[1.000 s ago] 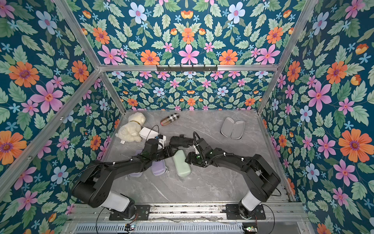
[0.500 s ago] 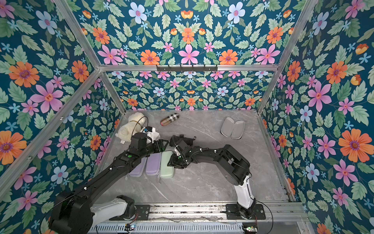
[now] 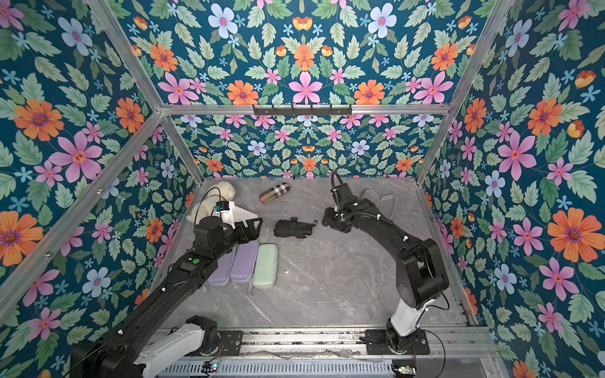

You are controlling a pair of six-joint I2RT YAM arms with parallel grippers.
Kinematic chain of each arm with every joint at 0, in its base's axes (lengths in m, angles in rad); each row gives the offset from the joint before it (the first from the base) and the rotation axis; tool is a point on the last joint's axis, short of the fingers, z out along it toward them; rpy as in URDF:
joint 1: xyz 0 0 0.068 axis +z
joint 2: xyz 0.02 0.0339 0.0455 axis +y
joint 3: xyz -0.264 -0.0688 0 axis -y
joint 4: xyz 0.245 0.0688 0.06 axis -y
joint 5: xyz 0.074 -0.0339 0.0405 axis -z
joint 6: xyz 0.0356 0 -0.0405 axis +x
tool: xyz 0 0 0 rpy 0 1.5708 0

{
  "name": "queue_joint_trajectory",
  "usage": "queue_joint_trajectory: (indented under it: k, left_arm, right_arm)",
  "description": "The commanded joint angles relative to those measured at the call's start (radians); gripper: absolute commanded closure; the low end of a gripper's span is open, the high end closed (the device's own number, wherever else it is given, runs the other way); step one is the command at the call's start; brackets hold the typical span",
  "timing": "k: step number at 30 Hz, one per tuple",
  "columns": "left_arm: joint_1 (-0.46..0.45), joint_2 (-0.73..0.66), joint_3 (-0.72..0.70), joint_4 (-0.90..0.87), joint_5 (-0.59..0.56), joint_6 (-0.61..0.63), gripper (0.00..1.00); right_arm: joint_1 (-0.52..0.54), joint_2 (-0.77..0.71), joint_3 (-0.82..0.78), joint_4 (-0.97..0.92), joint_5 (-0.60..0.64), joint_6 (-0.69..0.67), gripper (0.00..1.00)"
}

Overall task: Put umbrellas into zippered umbrella sleeves
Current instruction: Move the umbrella sleeve at the center of the board.

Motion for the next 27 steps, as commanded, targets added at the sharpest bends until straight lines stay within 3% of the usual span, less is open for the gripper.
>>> queue_joint_trajectory:
  k: [1,7,15,17,21,24,27]
  left_arm:
    - [0.000,0.049,0.024,0.036,0.062,0.024,0.16]
    - [-0.001,0.083,0.007,0.083,0.105,-0.011,0.21]
    - [-0.001,0.086,-0.031,0.121,0.113,-0.038,0.24]
    - [-0.001,0.088,-0.036,0.124,0.117,-0.048,0.24]
    - [-0.001,0.102,-0.044,0.129,0.116,-0.059,0.26]
    - [-0.001,0.110,-0.051,0.146,0.118,-0.070,0.27]
    - [-0.001,0.121,-0.054,0.163,0.120,-0.079,0.27]
  right_arm:
    - [-0.085,0.059,0.083,-0.174,0.254,-0.106,0.37]
    - [-0.135,0.303,0.332,-0.223,0.359,-0.156,0.35]
    - [-0.151,0.557,0.559,-0.208,0.350,-0.219,0.42]
    - [-0.152,0.597,0.590,-0.207,0.351,-0.237,0.48]
    - [-0.152,0.610,0.563,-0.173,0.304,-0.275,0.73]
    - [-0.147,0.560,0.486,-0.145,0.275,-0.275,0.89]
    - [-0.113,0.473,0.364,-0.107,0.247,-0.269,0.96]
